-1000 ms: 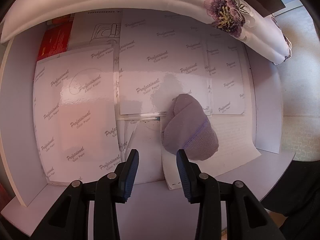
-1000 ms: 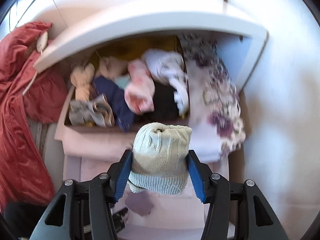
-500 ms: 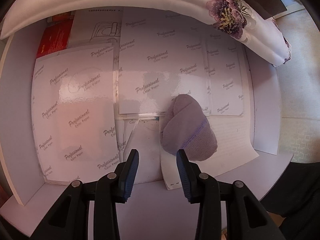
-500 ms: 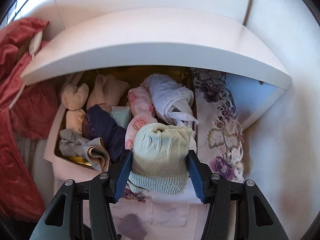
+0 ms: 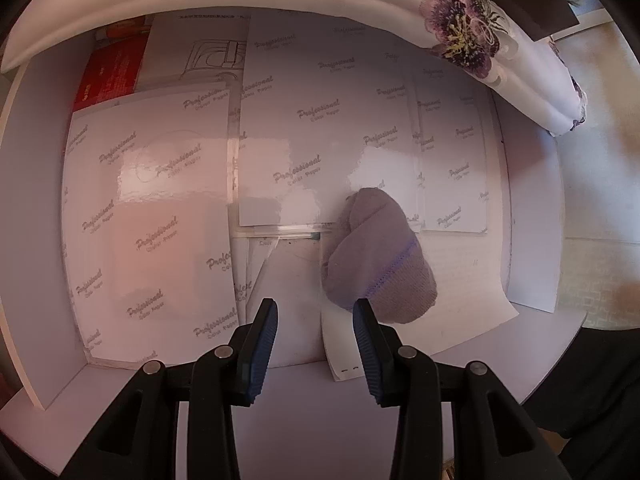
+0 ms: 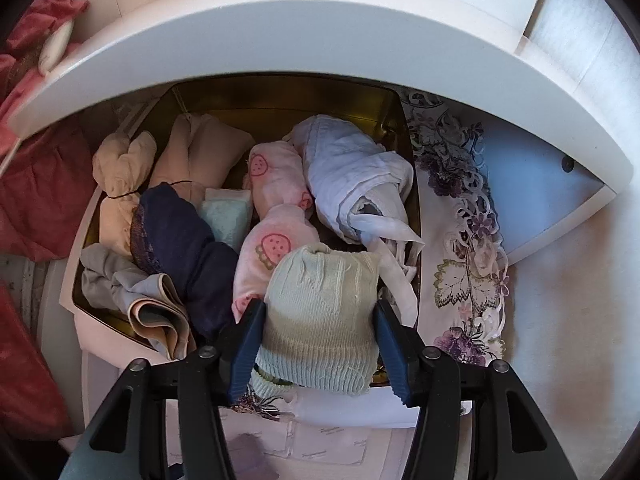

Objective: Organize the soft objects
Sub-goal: 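Lift the pale green knit with the right tool into the brown tray, then open the right tool and pull it back from the tray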

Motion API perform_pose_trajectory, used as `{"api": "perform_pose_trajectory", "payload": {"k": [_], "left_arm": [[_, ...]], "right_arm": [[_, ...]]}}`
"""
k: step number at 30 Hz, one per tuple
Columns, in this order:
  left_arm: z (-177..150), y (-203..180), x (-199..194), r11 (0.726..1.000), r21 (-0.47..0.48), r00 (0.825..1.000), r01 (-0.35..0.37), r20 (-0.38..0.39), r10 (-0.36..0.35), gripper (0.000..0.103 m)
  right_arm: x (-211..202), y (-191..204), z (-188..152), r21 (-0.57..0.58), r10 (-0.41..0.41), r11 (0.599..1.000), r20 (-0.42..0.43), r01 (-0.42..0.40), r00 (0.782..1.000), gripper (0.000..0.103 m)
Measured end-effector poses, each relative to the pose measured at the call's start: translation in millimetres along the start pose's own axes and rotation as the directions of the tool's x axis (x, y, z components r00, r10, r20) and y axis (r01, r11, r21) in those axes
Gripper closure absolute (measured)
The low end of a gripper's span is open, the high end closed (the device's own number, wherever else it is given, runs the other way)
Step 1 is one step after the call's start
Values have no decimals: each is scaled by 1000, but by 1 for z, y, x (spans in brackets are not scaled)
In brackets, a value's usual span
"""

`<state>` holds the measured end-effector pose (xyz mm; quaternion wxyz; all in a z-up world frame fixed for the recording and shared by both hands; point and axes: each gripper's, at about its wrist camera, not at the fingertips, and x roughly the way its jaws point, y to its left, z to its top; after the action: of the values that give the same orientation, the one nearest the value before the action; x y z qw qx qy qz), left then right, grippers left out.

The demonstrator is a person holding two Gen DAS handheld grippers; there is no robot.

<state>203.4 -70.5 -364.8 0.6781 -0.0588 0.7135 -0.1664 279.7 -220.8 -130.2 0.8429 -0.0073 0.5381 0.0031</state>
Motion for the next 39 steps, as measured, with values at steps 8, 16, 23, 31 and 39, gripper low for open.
{"api": "perform_pose_trajectory", "payload": {"k": [8,16,23,31,39], "left_arm": [[-1,3,-1,1000,-1,1000,-18,1,18,64],[-1,3,-1,1000,1,1000,-26,1,26,64],[-2,6,-3,1000,-4,1000,-31,3,31,64],[-2,9,-5,999,-2,999,-36,2,36,64],[-5,15,-6,999,-45,1000,8,-11,-8,63]], "right_arm": [[-11,-12,-2,33,2,999,27,-3,1000,31],[-35,-22,-8,75,27,997,73,-33,997,20],[-52,-31,-43,111,38,993,92,-49,995,18],[-47,-38,-103,111,-8,994,-14,9,1000,17],[-16,-62,-134,179,-90,976,-168,120,982,17]]}}
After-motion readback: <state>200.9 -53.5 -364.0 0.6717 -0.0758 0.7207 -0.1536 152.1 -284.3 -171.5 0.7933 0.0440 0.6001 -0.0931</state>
